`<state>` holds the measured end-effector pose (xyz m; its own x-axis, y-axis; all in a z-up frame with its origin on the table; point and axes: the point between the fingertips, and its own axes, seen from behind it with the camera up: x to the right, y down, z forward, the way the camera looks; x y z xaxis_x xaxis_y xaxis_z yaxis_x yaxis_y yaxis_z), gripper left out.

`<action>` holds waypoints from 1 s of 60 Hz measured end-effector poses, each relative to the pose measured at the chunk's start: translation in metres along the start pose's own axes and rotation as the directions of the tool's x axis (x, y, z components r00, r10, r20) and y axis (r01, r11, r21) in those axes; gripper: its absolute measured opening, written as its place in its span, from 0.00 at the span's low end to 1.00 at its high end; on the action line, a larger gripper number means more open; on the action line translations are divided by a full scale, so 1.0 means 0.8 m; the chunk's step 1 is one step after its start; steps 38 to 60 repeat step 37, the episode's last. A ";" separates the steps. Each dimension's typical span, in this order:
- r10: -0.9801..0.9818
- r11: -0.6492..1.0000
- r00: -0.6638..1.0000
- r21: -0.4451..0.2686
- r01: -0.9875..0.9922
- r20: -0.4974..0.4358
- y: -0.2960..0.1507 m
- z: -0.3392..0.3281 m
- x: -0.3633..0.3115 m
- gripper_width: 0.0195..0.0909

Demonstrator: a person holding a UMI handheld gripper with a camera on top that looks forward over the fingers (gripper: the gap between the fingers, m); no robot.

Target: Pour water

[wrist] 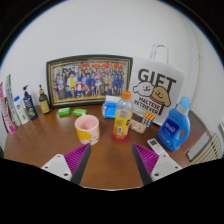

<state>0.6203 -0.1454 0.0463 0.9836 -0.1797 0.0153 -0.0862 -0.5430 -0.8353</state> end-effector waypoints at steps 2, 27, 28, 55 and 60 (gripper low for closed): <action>-0.001 1.000 1.000 -0.007 0.001 0.009 0.005 -0.025 -0.011 0.92; -0.004 1.000 1.000 0.020 0.004 0.004 0.037 -0.239 -0.085 0.92; -0.002 1.000 1.000 0.023 0.002 0.003 0.038 -0.242 -0.085 0.92; -0.005 1.000 1.000 0.020 0.006 -0.019 0.043 -0.256 -0.079 0.92; -0.005 1.000 1.000 0.020 0.006 -0.019 0.043 -0.256 -0.079 0.92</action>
